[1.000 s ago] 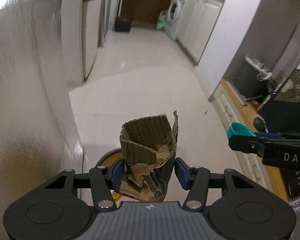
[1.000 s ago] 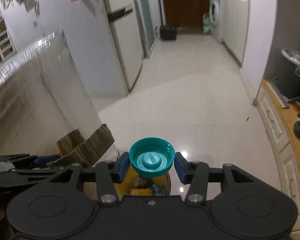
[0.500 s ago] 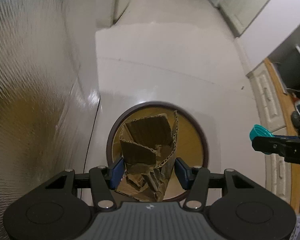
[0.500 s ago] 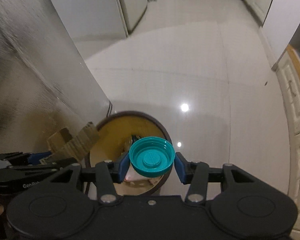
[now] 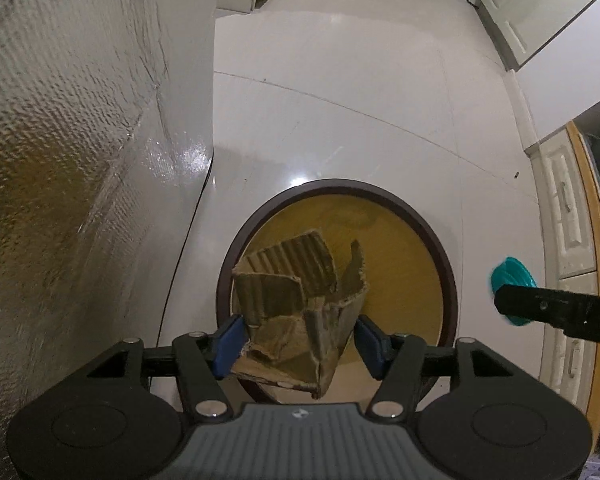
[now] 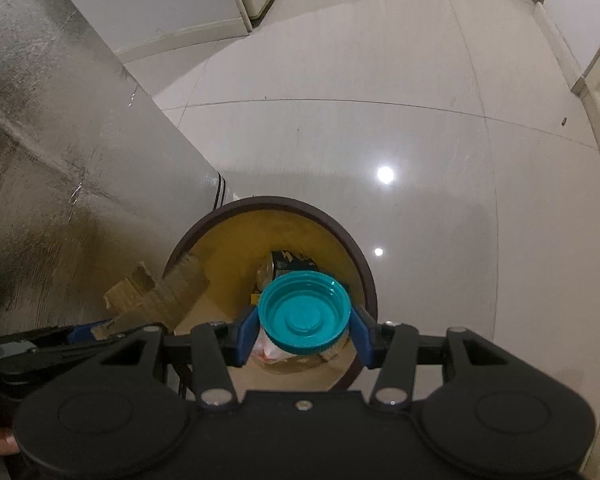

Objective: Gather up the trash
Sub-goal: 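Open left tool to drop cardboard while right tool releases teal cap into bin, then raise both open tools up away from the yellow bin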

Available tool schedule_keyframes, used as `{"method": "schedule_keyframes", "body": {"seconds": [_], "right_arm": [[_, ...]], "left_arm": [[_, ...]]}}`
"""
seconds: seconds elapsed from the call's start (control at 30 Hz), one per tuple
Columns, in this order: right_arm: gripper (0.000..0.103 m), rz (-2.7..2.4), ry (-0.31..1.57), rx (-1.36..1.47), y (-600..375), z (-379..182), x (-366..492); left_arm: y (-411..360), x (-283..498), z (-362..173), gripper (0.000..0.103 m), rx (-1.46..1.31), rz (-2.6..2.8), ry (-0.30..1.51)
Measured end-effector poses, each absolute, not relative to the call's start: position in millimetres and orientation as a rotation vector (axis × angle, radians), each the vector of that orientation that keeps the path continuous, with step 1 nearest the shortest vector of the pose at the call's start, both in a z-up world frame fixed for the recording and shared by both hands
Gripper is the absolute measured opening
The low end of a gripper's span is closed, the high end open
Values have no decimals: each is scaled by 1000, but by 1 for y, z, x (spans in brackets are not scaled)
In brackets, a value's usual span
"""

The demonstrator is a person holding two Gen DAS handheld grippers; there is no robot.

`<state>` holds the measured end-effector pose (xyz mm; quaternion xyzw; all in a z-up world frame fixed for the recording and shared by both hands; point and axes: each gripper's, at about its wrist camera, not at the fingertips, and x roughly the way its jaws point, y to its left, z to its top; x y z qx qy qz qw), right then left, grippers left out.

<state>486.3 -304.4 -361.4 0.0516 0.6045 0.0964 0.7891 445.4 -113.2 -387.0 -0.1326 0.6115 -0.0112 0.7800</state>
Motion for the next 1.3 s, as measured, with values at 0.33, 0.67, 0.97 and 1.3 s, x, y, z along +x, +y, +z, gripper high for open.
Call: {"method": "schedule_keyframes", "body": {"seconds": [0.33, 0.67, 0.97, 1.3], "right_arm": [[60, 209, 1315, 93, -304, -365, 486], [73, 214, 1291, 102, -310, -343, 473], [85, 223, 1214, 124, -309, -299, 447], [97, 180, 1105, 146, -322, -240, 406]], "left_arm": [[-117, 447, -385, 78, -256, -53, 1340], [-118, 432, -355, 90, -206, -71, 1322], [-109, 413, -304, 101, -162, -66, 1262], [-109, 383, -247, 103, -131, -72, 1180]]}}
